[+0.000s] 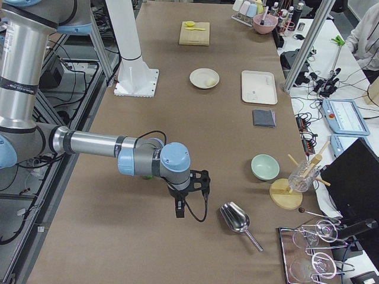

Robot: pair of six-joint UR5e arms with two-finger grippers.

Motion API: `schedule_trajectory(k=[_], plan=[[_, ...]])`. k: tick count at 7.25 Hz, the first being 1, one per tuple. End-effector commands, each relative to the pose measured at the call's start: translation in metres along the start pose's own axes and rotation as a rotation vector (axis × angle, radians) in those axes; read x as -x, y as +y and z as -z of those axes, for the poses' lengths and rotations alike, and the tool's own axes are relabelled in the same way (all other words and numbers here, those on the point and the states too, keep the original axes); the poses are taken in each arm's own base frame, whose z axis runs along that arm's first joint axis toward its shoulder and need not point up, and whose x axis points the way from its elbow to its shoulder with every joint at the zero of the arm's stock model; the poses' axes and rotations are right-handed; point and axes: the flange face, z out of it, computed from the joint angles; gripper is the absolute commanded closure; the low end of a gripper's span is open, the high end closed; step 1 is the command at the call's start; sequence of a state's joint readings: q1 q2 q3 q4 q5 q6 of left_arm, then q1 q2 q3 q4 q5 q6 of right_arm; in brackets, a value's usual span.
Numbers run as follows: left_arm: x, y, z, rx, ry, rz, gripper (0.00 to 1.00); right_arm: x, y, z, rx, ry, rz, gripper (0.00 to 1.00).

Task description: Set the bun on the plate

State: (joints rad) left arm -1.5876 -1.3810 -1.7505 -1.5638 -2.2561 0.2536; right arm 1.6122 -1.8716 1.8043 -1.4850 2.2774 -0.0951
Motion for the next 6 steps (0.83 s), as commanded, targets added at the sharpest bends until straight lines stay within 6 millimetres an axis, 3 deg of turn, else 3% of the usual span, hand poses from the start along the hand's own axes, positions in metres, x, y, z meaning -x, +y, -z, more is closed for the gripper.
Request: schedule_trajectory(k=[1,6], plan=[[-0.0023,-0.0080,0.0073,-0.012,-0.020,-0.010,0.02,0.0004,-0.0002,0.0005,-0.001,0.000,0.001,0.00],[-0.0051,-0.0086,0.0104,-0.020,-0.019,-0.016,0.02,-0.0005,0.0007,-0.0020,0.005,-0.012,-0.022,0.00]])
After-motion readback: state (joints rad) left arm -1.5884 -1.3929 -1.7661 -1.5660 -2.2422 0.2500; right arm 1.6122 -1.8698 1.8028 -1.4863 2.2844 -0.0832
